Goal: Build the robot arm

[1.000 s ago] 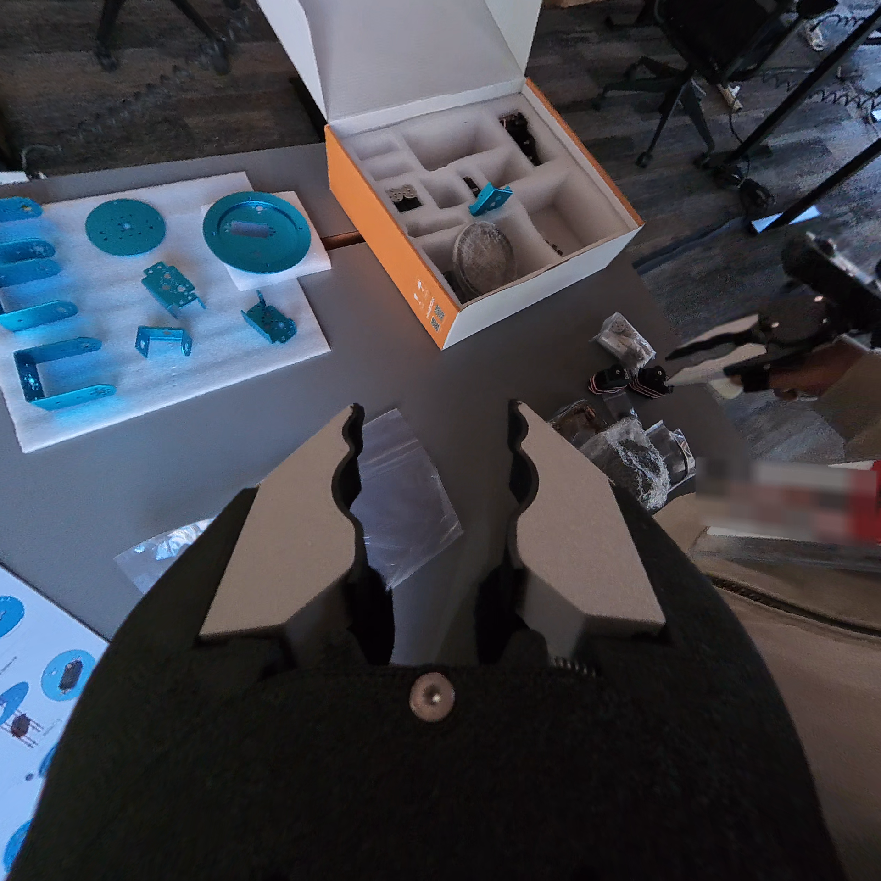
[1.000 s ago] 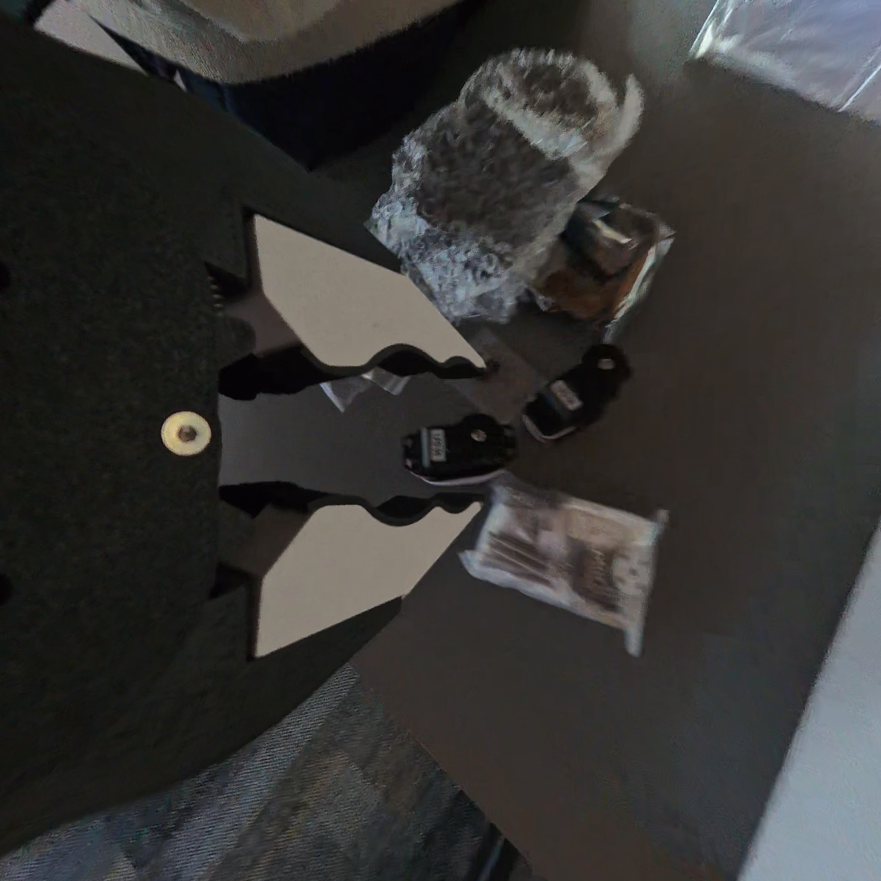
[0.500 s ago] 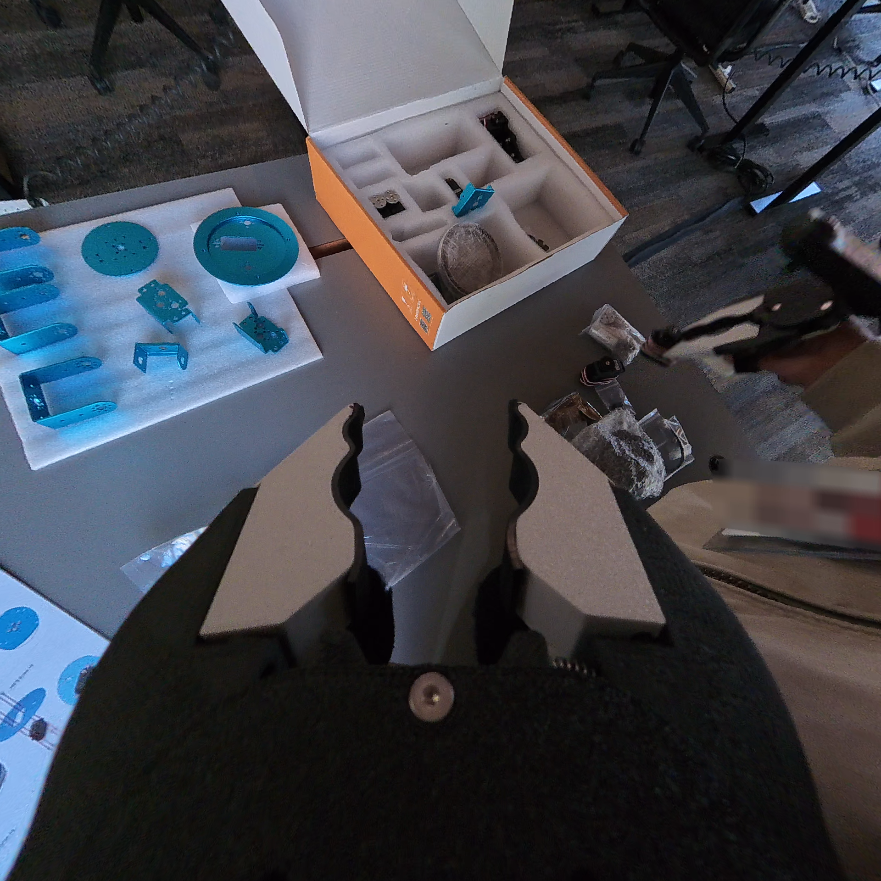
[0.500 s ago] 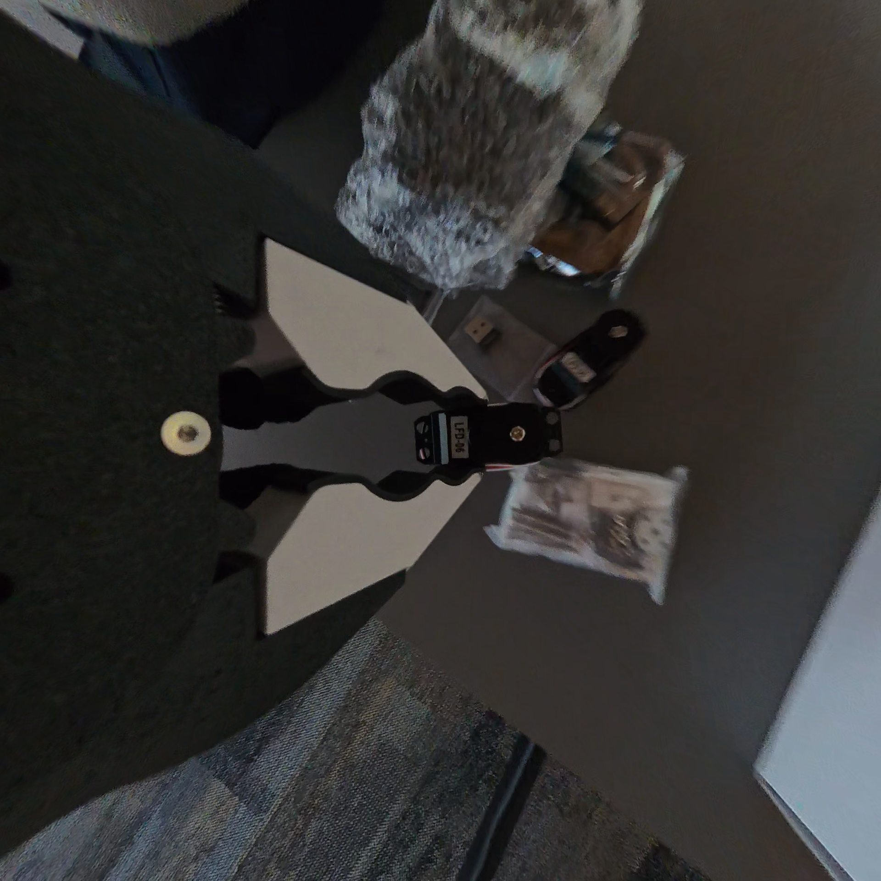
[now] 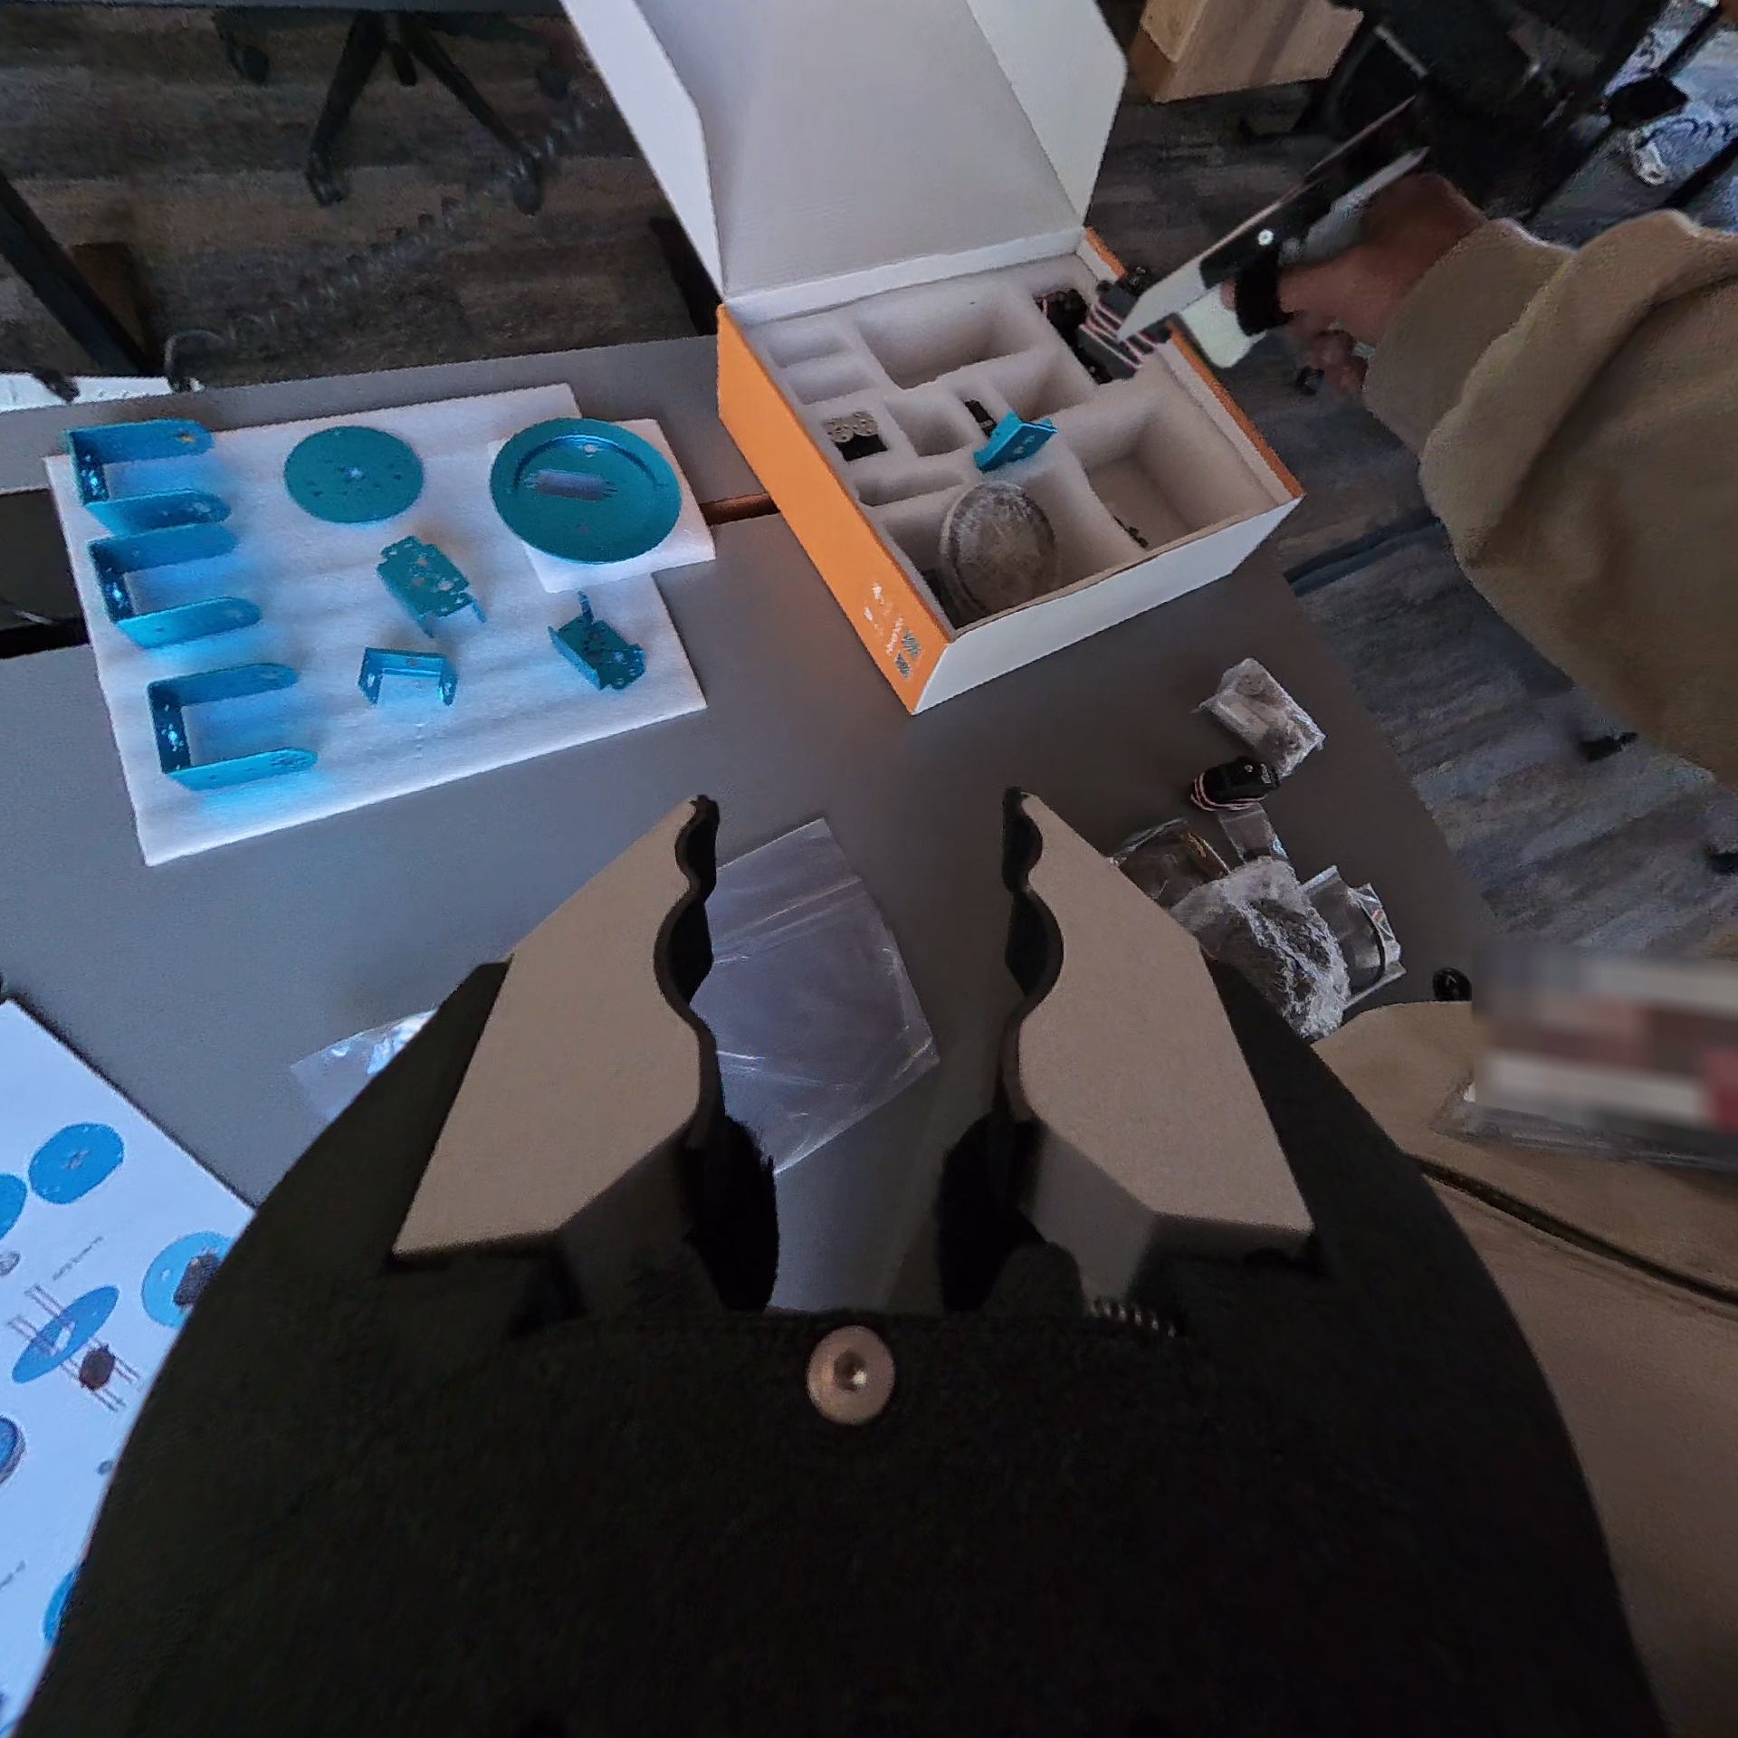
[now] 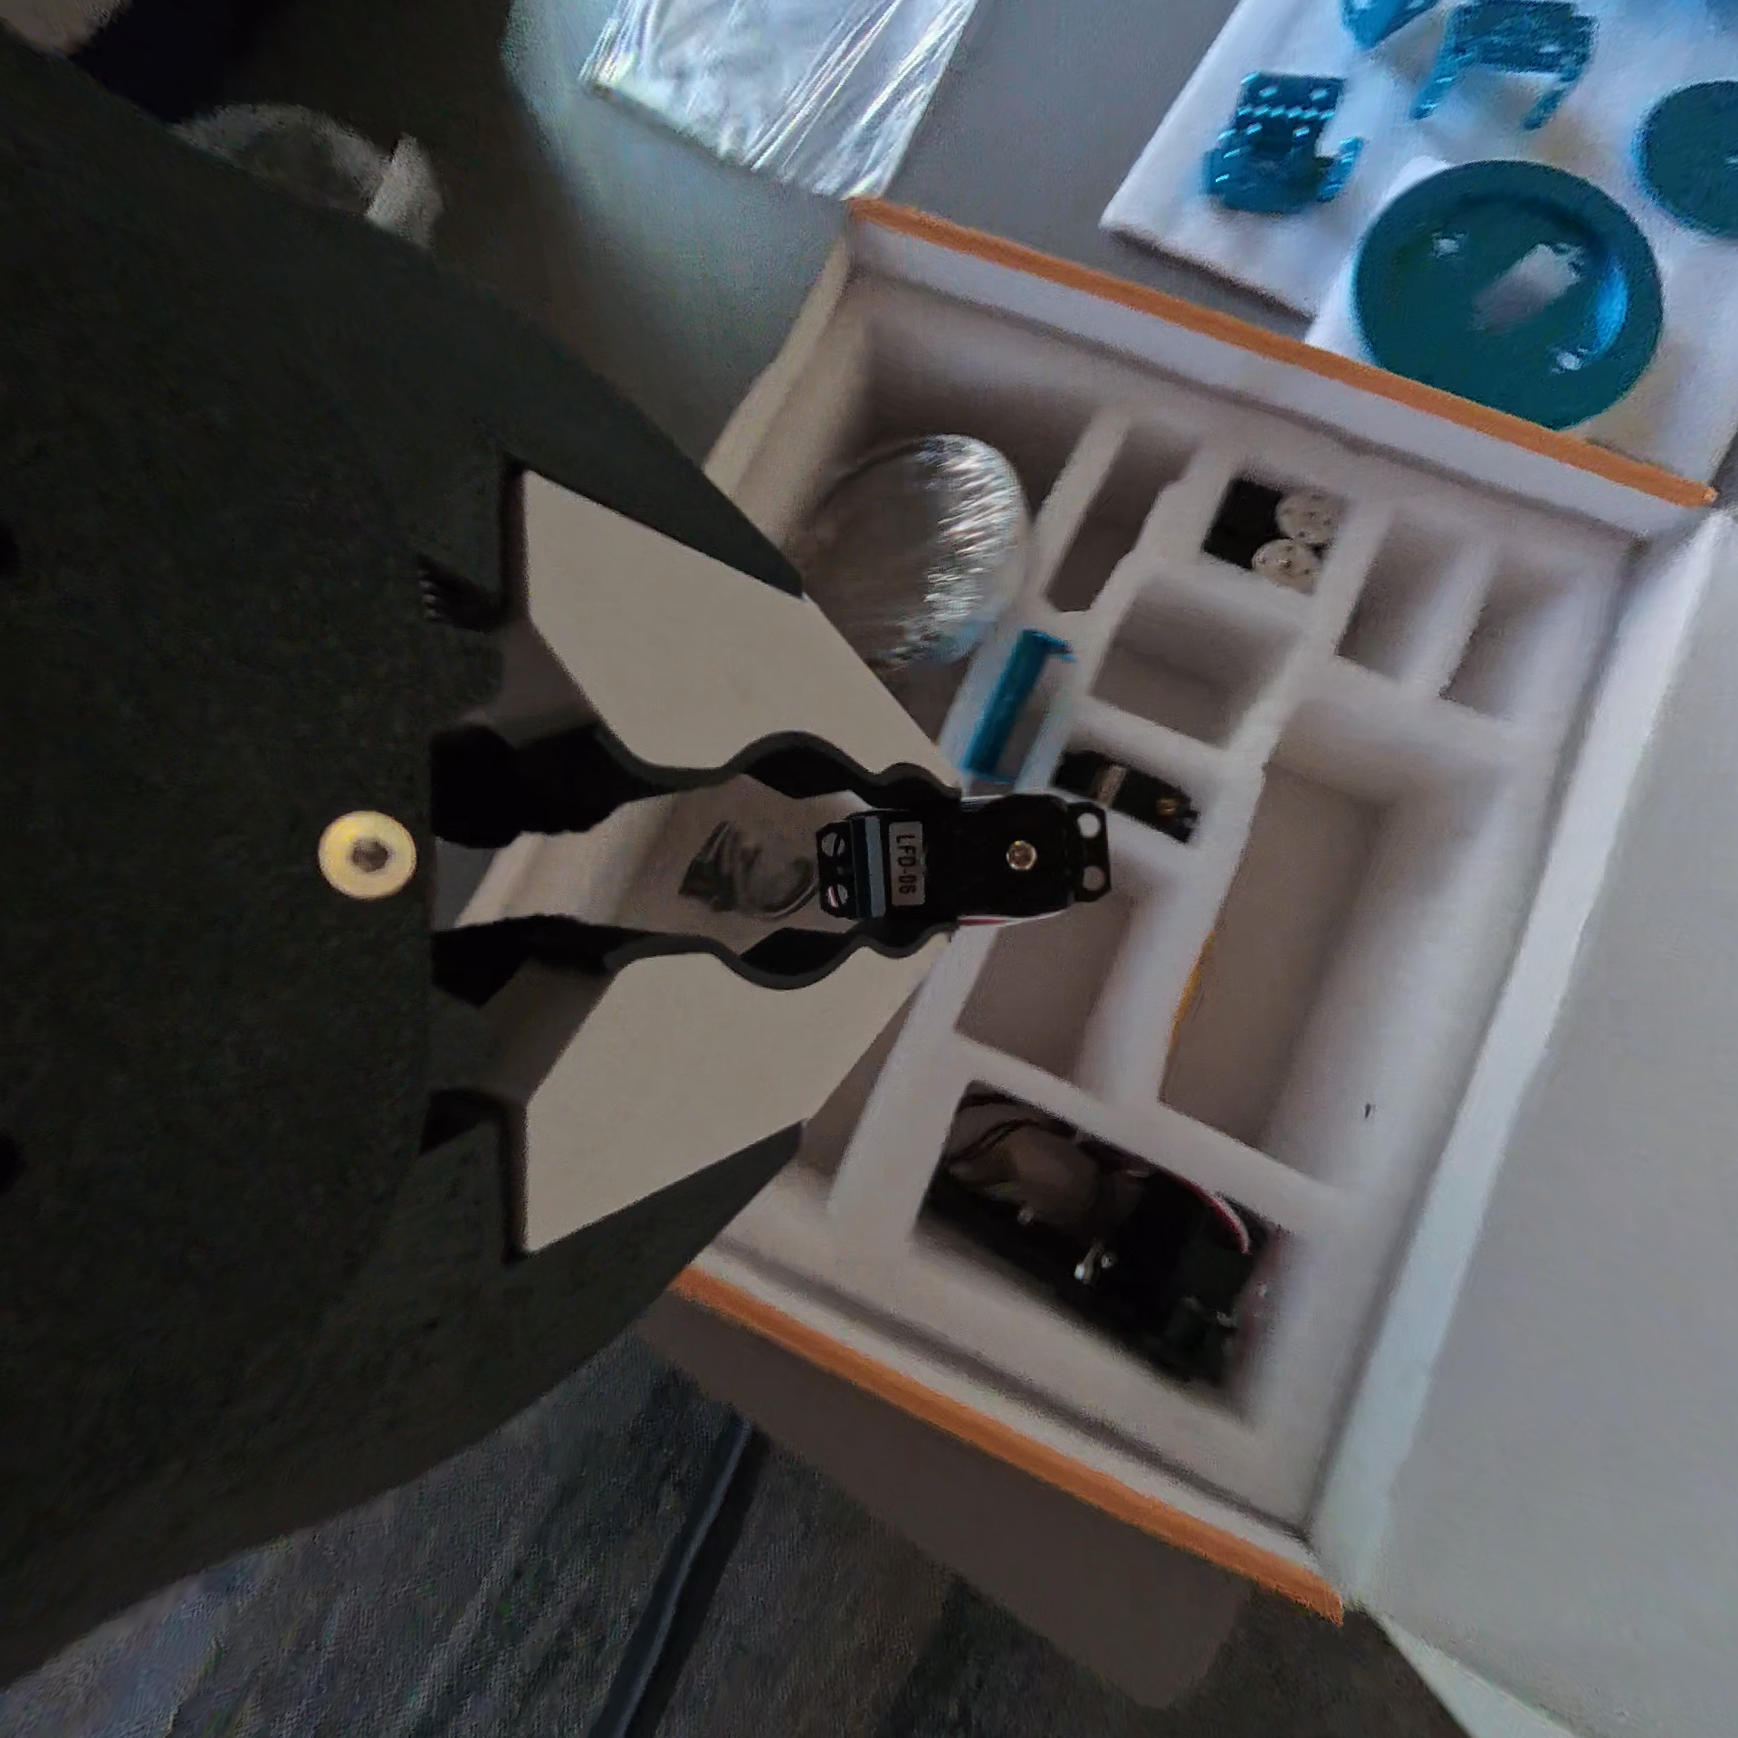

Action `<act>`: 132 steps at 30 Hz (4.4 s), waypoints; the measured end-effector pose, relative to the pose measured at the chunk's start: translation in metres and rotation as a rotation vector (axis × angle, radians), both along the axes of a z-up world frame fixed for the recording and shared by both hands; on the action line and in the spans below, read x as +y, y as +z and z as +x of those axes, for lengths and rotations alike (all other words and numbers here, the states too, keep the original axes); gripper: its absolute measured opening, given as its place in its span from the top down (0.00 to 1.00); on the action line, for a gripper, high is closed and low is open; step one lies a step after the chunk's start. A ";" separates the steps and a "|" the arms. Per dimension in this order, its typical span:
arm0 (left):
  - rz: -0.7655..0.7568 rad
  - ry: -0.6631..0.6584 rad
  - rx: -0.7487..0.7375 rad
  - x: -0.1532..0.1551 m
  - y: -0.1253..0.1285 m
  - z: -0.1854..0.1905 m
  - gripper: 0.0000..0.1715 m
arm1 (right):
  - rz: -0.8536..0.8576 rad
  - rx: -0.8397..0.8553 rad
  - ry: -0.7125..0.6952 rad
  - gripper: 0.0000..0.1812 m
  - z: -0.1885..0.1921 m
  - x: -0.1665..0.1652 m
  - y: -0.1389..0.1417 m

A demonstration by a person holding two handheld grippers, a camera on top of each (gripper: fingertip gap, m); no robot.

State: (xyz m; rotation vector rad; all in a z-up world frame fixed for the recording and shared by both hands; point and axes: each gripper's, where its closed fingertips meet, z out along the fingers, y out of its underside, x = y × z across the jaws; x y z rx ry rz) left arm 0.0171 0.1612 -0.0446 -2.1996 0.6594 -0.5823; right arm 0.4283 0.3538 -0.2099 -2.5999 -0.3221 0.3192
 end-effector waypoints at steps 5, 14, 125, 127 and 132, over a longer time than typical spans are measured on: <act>-0.023 0.047 -0.025 0.007 -0.006 -0.011 0.65 | -0.154 0.087 -0.157 0.88 -0.017 0.037 -0.045; -0.044 0.075 -0.009 0.017 -0.017 -0.024 0.65 | -0.371 0.096 -0.250 0.88 -0.012 0.044 -0.081; -0.337 -0.752 -0.010 -0.105 -0.164 0.161 1.00 | -0.139 0.544 0.326 1.00 -0.140 -0.306 0.073; -0.327 -0.718 -0.043 -0.099 -0.154 0.156 1.00 | -0.111 0.508 0.329 1.00 -0.125 -0.283 0.095; -0.314 -0.592 -0.148 -0.088 -0.133 0.138 0.91 | -0.010 0.461 0.305 1.00 -0.076 -0.205 0.152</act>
